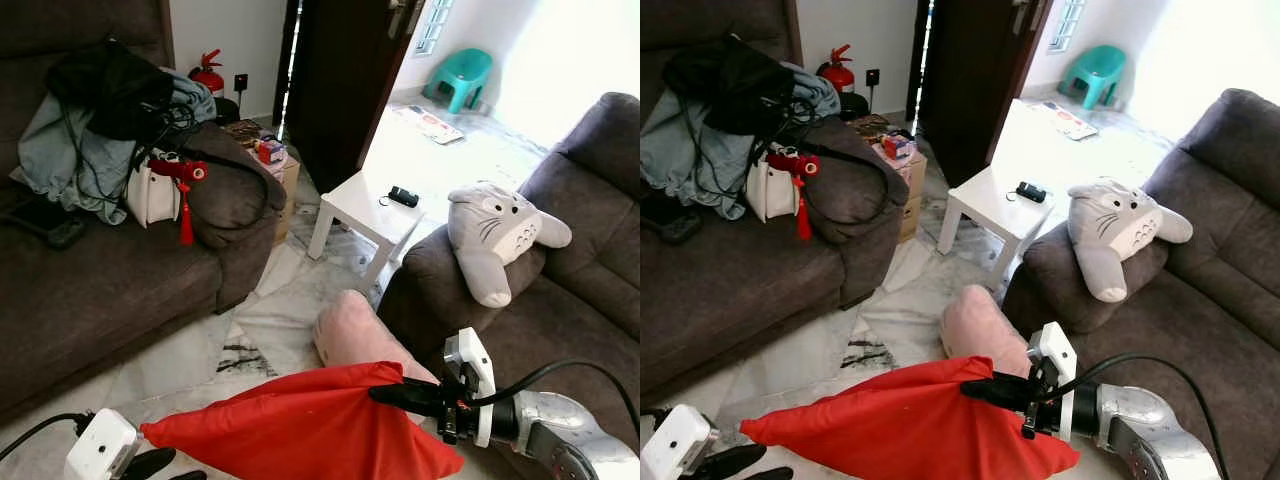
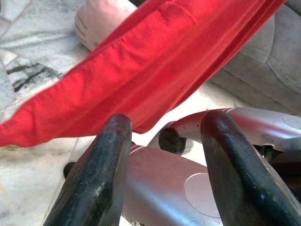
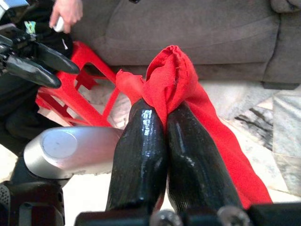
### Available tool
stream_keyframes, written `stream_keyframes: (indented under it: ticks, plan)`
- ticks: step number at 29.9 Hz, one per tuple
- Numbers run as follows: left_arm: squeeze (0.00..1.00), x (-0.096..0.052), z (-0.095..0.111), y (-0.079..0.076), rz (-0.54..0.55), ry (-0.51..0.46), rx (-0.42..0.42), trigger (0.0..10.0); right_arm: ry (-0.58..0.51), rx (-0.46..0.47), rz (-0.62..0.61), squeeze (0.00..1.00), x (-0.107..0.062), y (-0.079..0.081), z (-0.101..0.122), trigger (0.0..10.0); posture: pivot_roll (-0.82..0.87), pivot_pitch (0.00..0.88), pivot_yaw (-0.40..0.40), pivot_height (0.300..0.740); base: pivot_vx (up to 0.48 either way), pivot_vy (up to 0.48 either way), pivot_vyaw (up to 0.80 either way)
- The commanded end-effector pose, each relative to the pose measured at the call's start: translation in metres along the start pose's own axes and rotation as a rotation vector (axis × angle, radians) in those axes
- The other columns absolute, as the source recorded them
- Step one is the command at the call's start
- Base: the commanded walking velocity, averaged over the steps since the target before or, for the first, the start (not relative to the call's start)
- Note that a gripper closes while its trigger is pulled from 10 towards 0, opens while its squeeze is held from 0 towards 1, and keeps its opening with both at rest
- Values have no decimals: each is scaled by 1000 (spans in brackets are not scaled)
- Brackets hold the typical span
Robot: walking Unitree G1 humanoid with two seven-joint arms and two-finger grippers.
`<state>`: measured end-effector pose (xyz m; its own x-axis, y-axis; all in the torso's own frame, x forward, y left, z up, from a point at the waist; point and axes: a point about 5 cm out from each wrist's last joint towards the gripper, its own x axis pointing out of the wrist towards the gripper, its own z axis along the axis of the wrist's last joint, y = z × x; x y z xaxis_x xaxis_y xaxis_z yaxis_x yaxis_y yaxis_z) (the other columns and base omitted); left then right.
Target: Move the pillow to the sofa from floor
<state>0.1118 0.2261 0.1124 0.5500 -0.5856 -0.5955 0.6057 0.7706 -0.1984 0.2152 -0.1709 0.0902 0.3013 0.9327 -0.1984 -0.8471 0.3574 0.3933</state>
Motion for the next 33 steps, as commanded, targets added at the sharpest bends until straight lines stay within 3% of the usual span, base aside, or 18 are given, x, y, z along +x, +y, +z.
stream_keyframes:
  ticks: [1,5,7,9,10,13,14,16,18,19,20,22,23,24,26,29,33]
  plan:
    - [0,-3,-3,2,11,49,27,10000,-92,-61,38,0,-4,0,22,0,323,49,-234,740,0,0,0]
    - [0,-6,-18,10,51,207,94,10000,-80,-61,55,0,-4,0,22,0,320,49,-233,740,0,0,0]
    - [0,-10,-27,24,166,326,184,10000,-73,-60,70,0,-4,1,21,0,321,49,-235,740,0,0,0]
    - [0,-12,-29,29,197,376,224,10000,-71,-57,77,0,-4,1,21,0,322,48,-235,740,0,0,0]
    - [0,-16,-28,39,274,412,279,10000,-66,-59,80,0,-4,1,21,0,320,47,-236,740,0,0,0]
    - [0,-23,-24,56,409,448,372,10000,-61,-61,79,0,-4,0,20,0,321,46,-235,740,0,0,0]
    - [0,-23,-24,56,409,448,372,10000,-61,-61,79,0,-4,0,20,0,321,46,-235,740,0,0,0]
    - [0,-33,-14,73,609,355,379,10000,-59,-61,68,0,-4,-1,19,0,318,45,-232,740,0,0,0]
    - [0,-36,-10,74,627,326,406,10000,-58,-60,67,0,-5,-1,19,0,322,47,-232,740,0,0,0]
    - [0,-37,-7,71,598,312,476,10000,-57,-58,70,0,-5,-1,18,0,324,46,-233,740,0,0,0]
    - [0,-37,-8,68,562,312,473,10000,-56,-57,72,0,-5,-1,17,0,325,49,-233,740,0,0,0]
    - [0,-43,-13,59,460,319,391,10000,-49,-54,78,0,-5,-1,16,0,331,53,-235,740,0,0,0]
    - [0,-43,-13,59,460,319,391,10000,-49,-54,78,0,-5,-1,16,0,331,53,-235,740,0,0,0]
    - [0,-46,-21,51,362,372,342,10000,-48,-53,82,0,-5,-1,16,0,335,54,-235,740,0,0,0]
    - [0,-47,-28,42,268,403,305,10000,-48,-54,89,0,-5,-1,16,0,333,52,-235,740,0,0,0]
    - [0,-47,-33,27,126,388,197,10000,-45,-53,104,0,-5,-1,17,0,334,53,-236,740,0,0,0]
    - [0,-49,-42,17,-8,414,157,10000,-21,-59,135,0,-7,-2,17,0,329,48,-235,740,0,0,0]
